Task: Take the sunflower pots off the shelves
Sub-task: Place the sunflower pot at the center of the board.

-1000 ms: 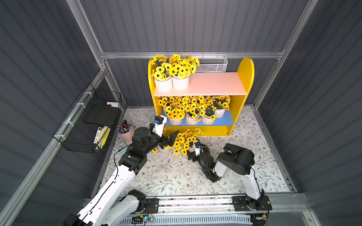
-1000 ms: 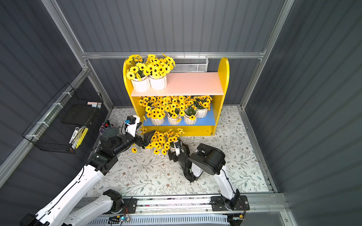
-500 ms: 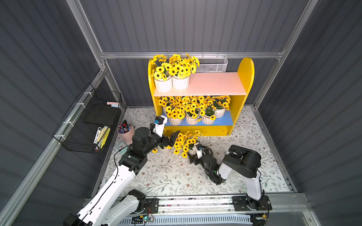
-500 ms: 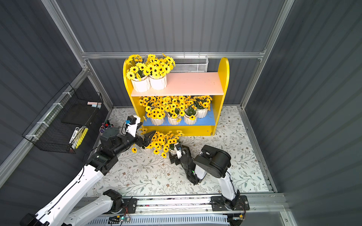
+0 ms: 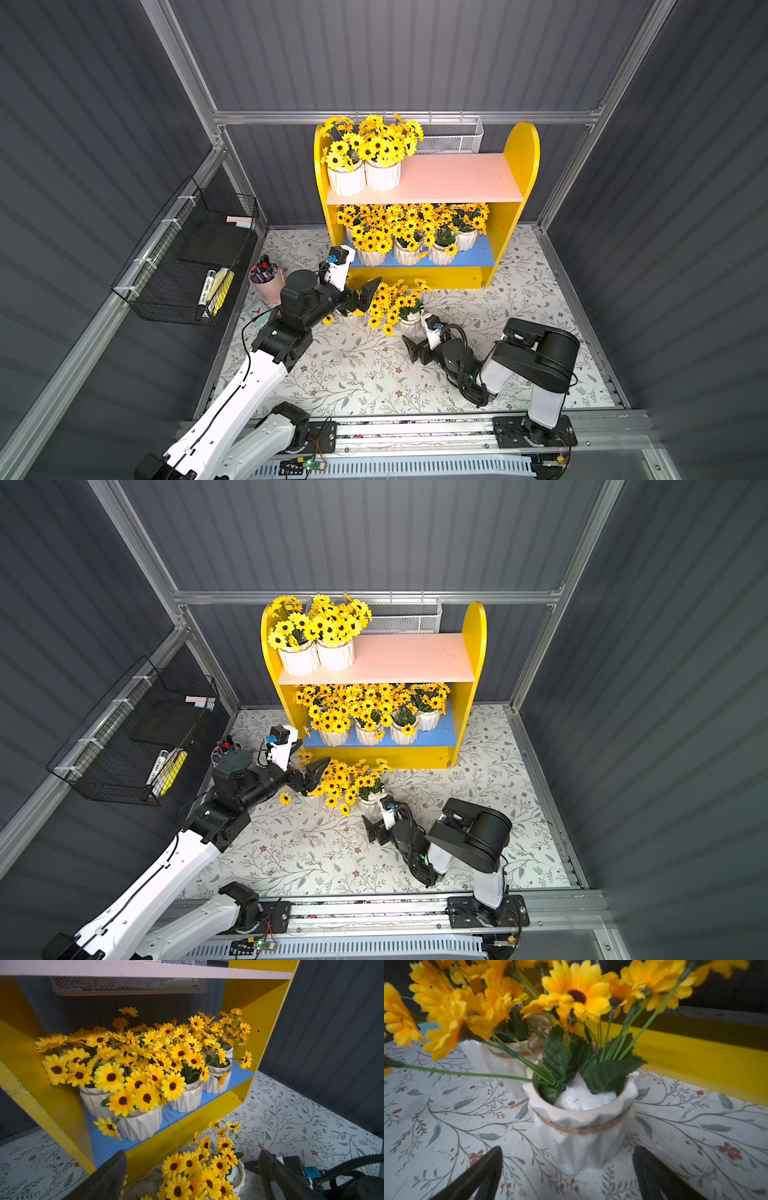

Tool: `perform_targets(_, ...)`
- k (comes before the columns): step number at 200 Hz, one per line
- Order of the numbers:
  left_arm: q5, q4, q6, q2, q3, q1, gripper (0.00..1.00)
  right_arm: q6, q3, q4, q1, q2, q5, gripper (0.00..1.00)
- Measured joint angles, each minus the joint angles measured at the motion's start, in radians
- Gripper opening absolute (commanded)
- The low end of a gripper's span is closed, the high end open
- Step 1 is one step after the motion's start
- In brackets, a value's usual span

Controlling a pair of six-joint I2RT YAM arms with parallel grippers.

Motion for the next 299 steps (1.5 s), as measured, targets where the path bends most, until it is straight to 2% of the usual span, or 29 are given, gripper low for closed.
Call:
perform_targets(21,0.005,0.0,0.0,0.0,0.0,0.0,0.99,0.054,0.021,-0.103,-0.002,-0.045,0.037,0.98)
perform_targets(51,0.004,0.0,0.001,0.0,0.0,0.0,0.99,0.065,0.077,-0.172,-0.023,-0.027,0.063,0.93)
perform_targets(98,0.004,0.0,0.008,-0.001,0.0,0.0,0.99,0.047,0.135,-0.171,-0.076,0.043,0.023,0.91)
perform_targets(181,0.004,0.0,0.011,0.0,0.0,0.0,0.99,0.011,0.192,-0.138,-0.088,0.122,-0.064,0.86)
perform_targets(210,0.004,0.0,0.011,0.0,0.0,0.0,0.99,0.006,0.203,-0.122,-0.092,0.134,-0.068,0.92)
perform_targets(224,0.004,0.0,0.011,0.0,0.0,0.0,0.99,-0.001,0.201,-0.103,-0.094,0.135,-0.066,0.99)
perform_targets(235,0.004,0.0,0.011,0.0,0.0,0.0,0.99,-0.005,0.193,-0.087,-0.095,0.133,-0.059,0.99)
perform_targets(269,0.003,0.0,0.011,0.006,0.0,0.0,0.99,0.0,0.126,-0.113,-0.096,0.042,-0.064,0.99)
perform_targets(299,0.004,-0.019,0.007,0.039,0.021,0.0,1.0,0.025,0.109,-0.301,-0.096,-0.201,-0.102,0.99)
